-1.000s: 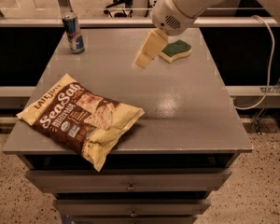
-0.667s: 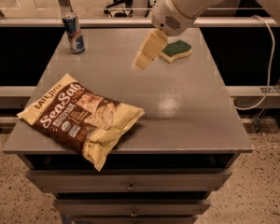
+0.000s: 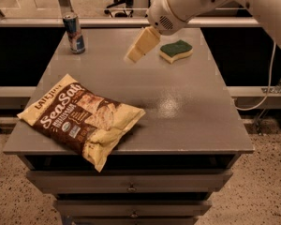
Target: Knock redbull can over
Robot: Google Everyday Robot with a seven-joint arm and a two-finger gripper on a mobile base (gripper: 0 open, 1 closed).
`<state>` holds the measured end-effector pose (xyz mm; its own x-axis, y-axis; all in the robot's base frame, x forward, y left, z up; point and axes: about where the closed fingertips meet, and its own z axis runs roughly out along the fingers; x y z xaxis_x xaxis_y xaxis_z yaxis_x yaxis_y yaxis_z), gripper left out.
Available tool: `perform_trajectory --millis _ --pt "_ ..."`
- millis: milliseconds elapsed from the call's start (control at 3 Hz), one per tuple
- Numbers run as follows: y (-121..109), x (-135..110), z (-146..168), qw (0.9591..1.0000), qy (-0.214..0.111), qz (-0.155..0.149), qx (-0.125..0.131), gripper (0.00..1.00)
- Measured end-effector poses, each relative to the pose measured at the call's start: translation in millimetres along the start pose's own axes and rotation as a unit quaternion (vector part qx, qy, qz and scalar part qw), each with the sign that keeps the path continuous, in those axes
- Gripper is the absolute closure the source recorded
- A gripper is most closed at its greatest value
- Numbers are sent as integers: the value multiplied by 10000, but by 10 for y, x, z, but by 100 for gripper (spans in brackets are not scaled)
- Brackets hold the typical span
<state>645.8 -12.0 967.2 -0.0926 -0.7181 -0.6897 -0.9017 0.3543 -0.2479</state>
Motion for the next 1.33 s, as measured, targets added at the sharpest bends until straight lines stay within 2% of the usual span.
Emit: perform_trajectory --millis 333,667,1000,1333 --pt "-333 -235 373 9977 -613 234 154 0" --pt "-630 -434 715 9932 -1054 383 310 0" --pt "-871 -609 1082 9882 -1375 533 424 0" --pt "-983 -733 1442 9851 -1519 693 416 0"
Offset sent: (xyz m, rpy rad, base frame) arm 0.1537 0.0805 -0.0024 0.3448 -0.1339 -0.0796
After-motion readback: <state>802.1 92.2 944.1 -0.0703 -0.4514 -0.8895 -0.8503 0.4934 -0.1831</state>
